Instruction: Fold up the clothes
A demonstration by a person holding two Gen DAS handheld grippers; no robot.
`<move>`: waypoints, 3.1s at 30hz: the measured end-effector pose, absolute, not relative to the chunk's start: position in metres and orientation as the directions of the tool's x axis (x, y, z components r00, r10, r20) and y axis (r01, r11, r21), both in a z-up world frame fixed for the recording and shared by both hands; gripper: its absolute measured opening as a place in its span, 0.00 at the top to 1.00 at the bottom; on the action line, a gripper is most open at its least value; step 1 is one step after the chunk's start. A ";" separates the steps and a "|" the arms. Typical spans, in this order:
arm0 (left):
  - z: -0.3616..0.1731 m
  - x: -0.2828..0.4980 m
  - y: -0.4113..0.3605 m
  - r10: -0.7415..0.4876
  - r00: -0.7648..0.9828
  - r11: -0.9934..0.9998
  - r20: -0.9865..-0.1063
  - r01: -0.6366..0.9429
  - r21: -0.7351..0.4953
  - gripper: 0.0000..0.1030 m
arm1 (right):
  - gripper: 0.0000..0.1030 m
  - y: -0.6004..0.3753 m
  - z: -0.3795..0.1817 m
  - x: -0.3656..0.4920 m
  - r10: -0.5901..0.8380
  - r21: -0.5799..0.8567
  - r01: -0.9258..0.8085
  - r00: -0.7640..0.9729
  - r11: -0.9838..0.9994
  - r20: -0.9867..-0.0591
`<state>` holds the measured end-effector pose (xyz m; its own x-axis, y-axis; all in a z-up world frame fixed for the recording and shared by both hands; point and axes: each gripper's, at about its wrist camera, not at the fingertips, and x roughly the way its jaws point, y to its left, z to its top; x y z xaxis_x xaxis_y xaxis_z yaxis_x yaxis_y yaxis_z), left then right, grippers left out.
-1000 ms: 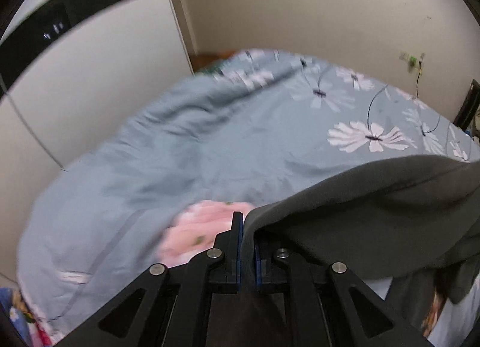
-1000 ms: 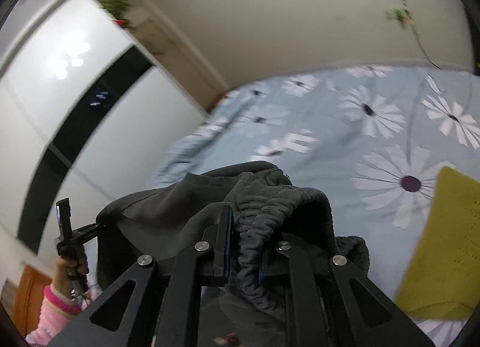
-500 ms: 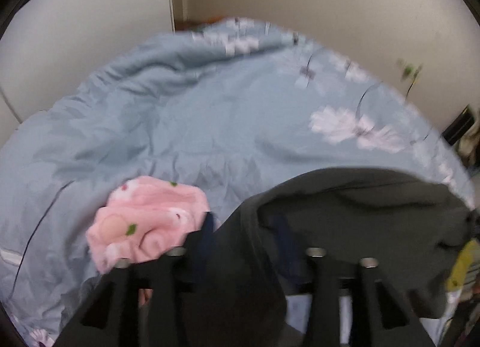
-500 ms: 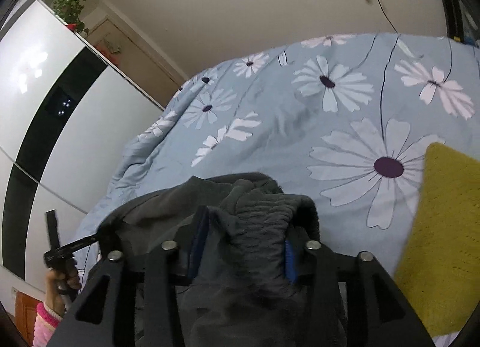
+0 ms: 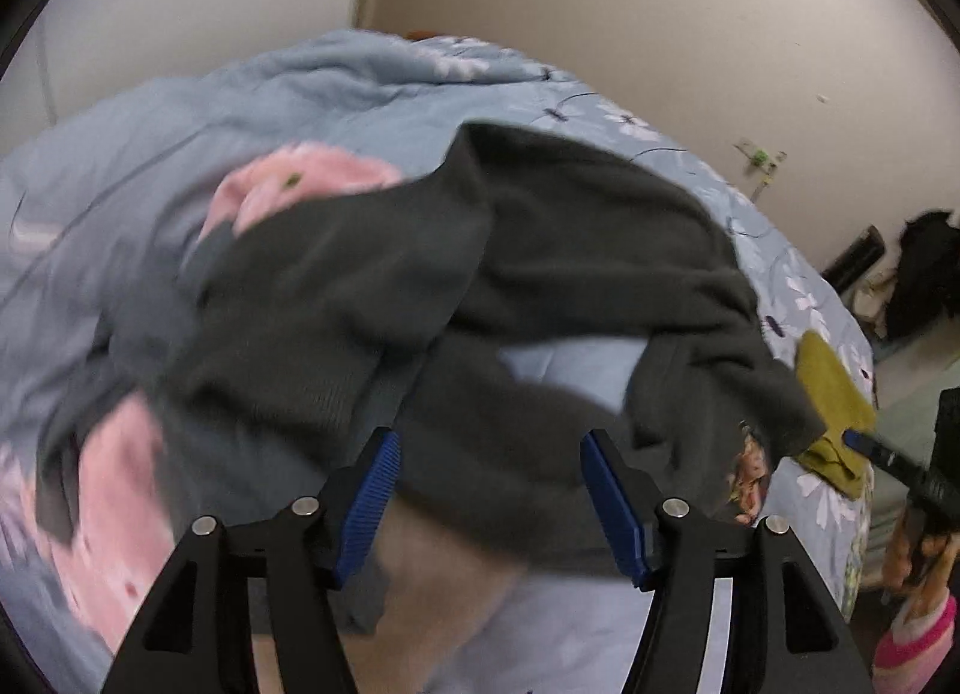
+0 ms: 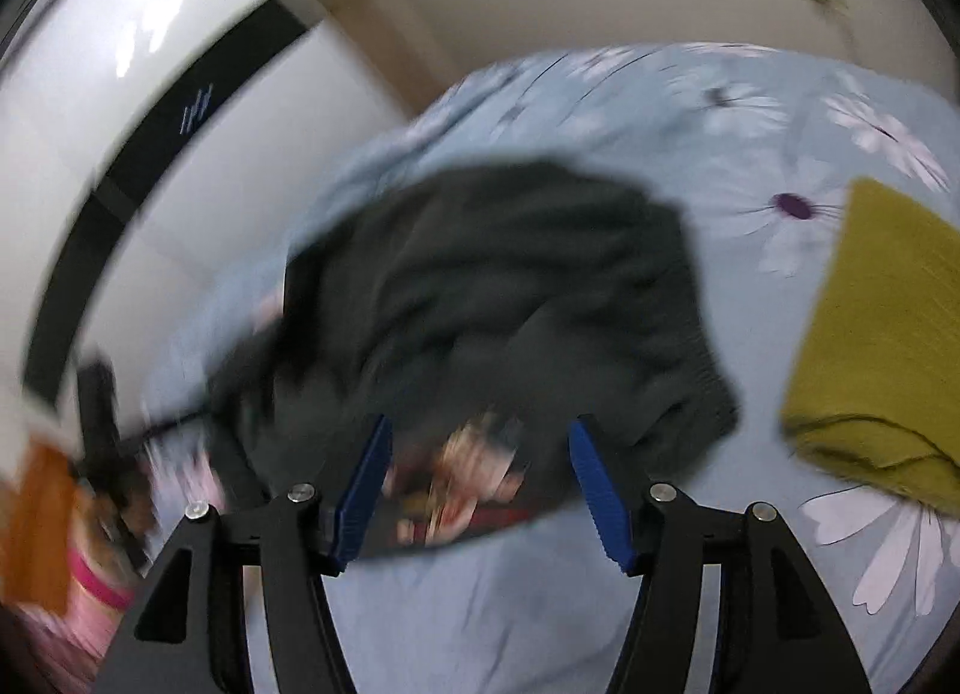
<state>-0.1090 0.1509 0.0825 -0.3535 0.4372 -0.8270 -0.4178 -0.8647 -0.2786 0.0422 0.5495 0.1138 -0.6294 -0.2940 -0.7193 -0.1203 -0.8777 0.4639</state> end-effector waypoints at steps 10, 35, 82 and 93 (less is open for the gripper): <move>0.079 -0.085 0.096 0.387 -0.413 -0.911 -0.825 -0.308 -0.273 0.35 | 0.37 0.341 0.088 -0.021 -0.373 0.219 0.364 -0.434 -0.905 -0.820; 0.079 -0.077 0.045 0.500 -0.426 -0.865 -0.754 -0.286 -0.412 0.35 | 0.91 0.378 0.208 -0.033 -0.494 0.400 0.295 -0.588 -0.868 -0.640; -0.043 -0.106 0.215 0.722 -0.113 -0.670 -0.683 0.134 -0.730 0.36 | 0.37 0.642 -0.009 0.069 -0.411 0.839 -0.405 -0.739 -0.363 -0.534; -0.008 -0.107 0.219 0.637 -0.252 -0.749 -0.728 0.019 -0.662 0.91 | 0.36 0.654 -0.049 0.053 -0.392 0.848 -0.470 -0.752 -0.244 -0.529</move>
<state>-0.1068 0.2191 -0.0083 -0.2525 0.6373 -0.7281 0.0188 -0.7491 -0.6622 0.0529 0.6544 -0.0486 -0.7522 -0.3924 -0.5294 -0.4701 -0.2436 0.8483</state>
